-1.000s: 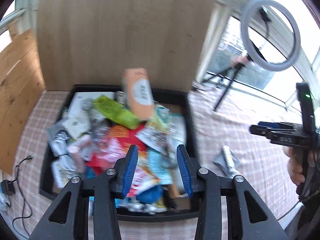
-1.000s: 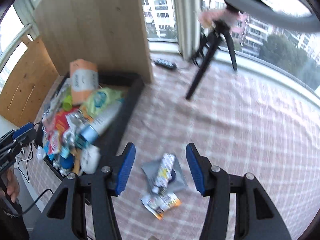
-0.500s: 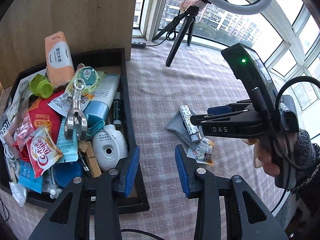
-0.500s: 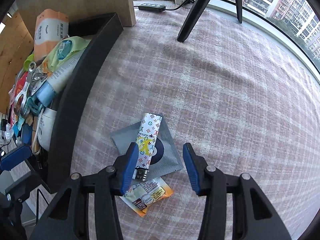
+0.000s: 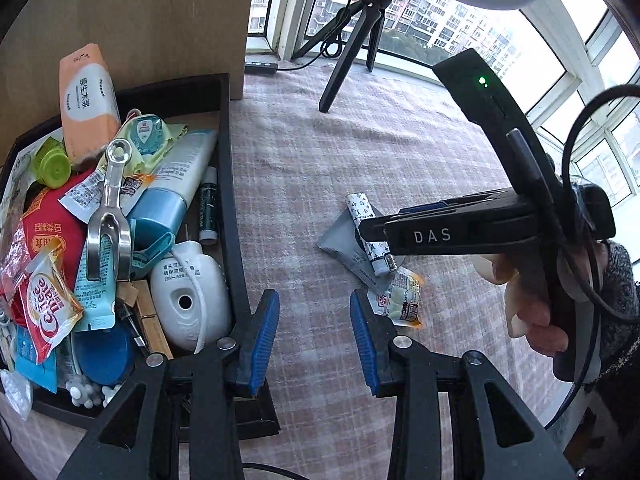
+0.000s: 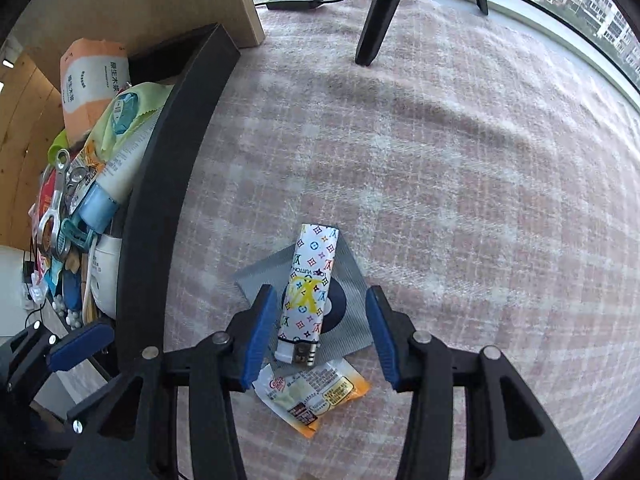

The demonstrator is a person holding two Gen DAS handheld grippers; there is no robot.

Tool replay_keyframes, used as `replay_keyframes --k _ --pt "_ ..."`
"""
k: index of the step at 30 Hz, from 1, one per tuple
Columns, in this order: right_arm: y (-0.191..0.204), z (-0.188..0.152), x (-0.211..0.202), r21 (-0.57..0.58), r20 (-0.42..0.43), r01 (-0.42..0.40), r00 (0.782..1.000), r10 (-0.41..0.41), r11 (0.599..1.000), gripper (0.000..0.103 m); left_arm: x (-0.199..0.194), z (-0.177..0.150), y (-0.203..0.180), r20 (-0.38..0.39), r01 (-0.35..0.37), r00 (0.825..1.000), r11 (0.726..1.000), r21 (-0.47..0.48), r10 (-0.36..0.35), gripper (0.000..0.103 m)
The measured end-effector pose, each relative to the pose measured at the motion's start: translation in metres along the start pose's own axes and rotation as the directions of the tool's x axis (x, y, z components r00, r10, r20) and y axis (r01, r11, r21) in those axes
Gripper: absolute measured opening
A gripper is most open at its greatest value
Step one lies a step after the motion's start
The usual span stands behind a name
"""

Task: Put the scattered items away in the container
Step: 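Move the right tool to the patterned white cylinder while the left tool moves to the grey 'ta' packet, then close the right tool around the patterned white cylinder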

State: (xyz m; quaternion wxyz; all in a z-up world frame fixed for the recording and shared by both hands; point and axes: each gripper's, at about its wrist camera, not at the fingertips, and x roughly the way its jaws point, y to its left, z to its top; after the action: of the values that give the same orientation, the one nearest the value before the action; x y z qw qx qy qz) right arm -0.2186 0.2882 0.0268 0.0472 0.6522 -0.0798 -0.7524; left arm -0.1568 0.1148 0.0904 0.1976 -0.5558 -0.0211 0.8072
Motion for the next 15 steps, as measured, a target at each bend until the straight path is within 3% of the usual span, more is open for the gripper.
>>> replay_keyframes --k 6,8,12,15 --pt "0.012 -0.004 0.012 -0.044 -0.018 0.041 0.999 -0.042 0.998 0.038 0.004 -0.003 -0.003 -0.018 0.020 1.000 1.000 -0.005 -0.020 0.034" --pt "0.011 -0.006 0.012 -0.055 -0.018 0.068 0.997 -0.069 0.996 0.024 0.013 -0.006 -0.011 -0.037 0.033 0.999 0.999 0.013 -0.032 0.034" --pt "-0.005 -0.011 0.009 -0.030 -0.025 0.071 0.997 -0.071 0.997 0.023 0.034 -0.009 -0.031 -0.086 0.056 0.995 0.998 0.029 -0.053 0.039" --pt "-0.022 -0.017 0.007 0.001 -0.023 0.073 0.997 -0.073 0.997 0.023 0.053 -0.005 -0.048 -0.106 0.018 0.994 0.998 0.065 -0.011 0.045"
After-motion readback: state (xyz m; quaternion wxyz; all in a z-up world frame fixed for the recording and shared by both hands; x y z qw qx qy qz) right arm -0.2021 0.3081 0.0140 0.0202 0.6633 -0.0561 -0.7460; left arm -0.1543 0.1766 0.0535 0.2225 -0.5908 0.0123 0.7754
